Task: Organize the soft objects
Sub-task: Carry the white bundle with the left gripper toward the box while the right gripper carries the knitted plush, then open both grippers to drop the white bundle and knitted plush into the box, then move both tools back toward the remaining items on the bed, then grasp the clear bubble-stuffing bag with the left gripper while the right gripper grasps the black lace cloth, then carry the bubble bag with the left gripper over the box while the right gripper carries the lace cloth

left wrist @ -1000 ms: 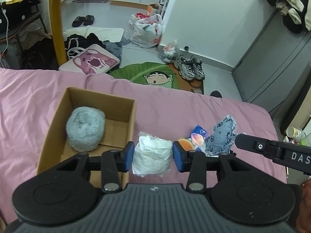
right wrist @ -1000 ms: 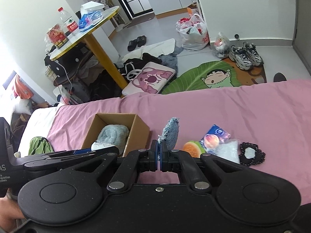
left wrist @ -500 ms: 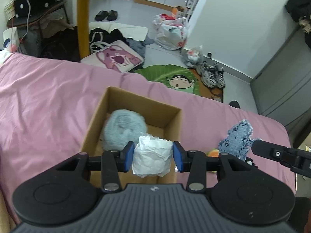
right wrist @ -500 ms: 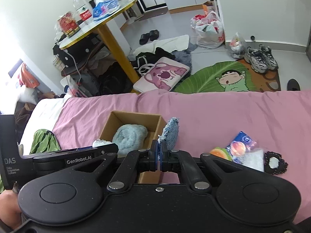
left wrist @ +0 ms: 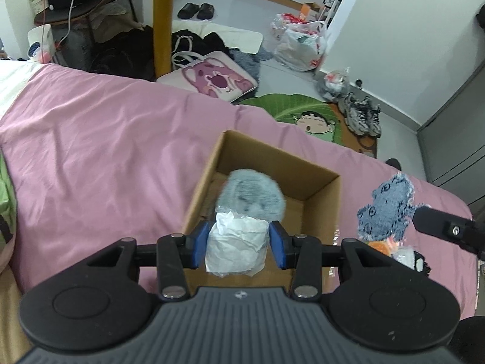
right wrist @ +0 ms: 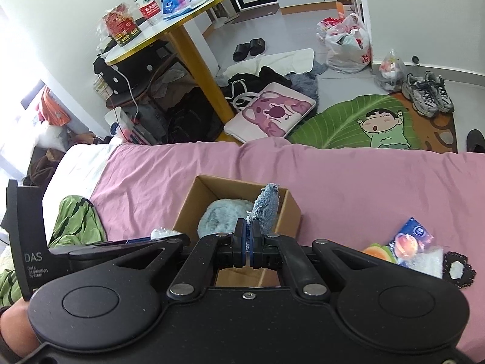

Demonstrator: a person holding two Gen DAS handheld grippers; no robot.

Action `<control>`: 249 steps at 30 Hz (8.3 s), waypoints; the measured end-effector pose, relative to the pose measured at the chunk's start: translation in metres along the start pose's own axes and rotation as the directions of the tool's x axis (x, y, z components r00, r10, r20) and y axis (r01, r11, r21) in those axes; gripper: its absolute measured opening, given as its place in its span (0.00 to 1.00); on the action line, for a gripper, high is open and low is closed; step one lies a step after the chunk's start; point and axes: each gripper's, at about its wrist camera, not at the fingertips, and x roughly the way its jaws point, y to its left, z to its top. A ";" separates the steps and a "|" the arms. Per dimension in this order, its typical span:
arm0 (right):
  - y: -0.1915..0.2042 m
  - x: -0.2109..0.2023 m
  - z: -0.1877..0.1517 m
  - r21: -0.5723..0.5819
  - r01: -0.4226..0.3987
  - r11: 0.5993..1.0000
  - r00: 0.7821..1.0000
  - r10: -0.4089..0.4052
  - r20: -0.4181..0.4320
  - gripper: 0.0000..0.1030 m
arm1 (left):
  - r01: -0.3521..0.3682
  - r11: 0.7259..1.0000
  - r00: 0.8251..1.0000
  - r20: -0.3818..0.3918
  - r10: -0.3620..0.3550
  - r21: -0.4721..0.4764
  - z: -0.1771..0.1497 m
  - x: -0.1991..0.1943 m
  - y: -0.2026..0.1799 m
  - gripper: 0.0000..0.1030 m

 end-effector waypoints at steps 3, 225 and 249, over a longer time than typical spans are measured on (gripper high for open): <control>0.007 0.007 0.004 -0.011 -0.005 1.000 1.000 0.005 -0.001 0.02 | -0.009 1.000 1.000 0.008 0.010 -0.015 0.001 -0.003 0.006 0.44; -0.252 -0.122 -0.090 0.412 0.069 0.909 0.986 -0.126 0.113 0.08 | 0.178 0.939 0.984 -0.078 -0.162 0.294 -0.105 -0.011 -0.258 0.34; -0.184 -0.152 -0.078 0.334 0.109 0.936 0.970 -0.174 0.170 0.08 | 0.217 0.917 0.975 -0.029 -0.221 0.334 -0.088 -0.073 -0.223 0.34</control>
